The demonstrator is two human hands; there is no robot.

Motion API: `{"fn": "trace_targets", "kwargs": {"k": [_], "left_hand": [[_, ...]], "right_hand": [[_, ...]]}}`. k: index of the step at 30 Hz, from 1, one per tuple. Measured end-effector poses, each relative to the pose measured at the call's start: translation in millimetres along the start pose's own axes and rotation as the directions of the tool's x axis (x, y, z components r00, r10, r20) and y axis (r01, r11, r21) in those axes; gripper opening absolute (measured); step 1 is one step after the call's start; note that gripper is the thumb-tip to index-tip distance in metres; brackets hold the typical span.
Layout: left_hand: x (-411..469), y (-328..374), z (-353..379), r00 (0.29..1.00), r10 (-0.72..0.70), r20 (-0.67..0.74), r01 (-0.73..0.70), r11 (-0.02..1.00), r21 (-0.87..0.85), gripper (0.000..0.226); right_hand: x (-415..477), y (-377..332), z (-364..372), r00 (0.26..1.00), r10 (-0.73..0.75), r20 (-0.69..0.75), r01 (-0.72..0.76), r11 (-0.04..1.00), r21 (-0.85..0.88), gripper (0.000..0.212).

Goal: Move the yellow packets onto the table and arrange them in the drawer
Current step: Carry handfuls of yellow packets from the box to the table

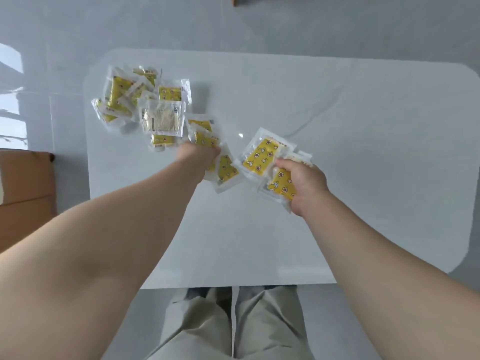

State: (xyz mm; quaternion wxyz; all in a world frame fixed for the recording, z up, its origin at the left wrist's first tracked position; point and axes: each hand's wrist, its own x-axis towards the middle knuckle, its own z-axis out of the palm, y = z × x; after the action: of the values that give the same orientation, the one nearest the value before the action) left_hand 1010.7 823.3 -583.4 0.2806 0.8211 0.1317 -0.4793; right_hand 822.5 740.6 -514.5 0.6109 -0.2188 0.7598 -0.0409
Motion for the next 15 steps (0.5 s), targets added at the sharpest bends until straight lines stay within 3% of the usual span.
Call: {"fn": "trace_targets", "kwargs": {"k": [10, 12, 15], "left_hand": [[62.6, -6.6, 43.5, 0.975, 0.097, -0.199, -0.072, 0.989, 0.129, 0.028], [63.9, -10.1, 44.6, 0.968, 0.133, -0.211, -0.097, 0.98, 0.173, 0.047], [56.3, -14.7, 33.7, 0.966, 0.057, -0.253, -0.034, 0.995, 0.093, 0.074]], "right_hand": [[92.2, -25.1, 34.3, 1.0, 0.003, -0.006, -0.004, 0.997, -0.079, 0.035], [97.2, -32.0, 47.1, 1.0, -0.01, 0.016, 0.011, 0.995, -0.097, 0.034], [97.9, -39.3, 69.5, 0.999, -0.033, 0.041, 0.039, 0.988, -0.146, 0.043]]}}
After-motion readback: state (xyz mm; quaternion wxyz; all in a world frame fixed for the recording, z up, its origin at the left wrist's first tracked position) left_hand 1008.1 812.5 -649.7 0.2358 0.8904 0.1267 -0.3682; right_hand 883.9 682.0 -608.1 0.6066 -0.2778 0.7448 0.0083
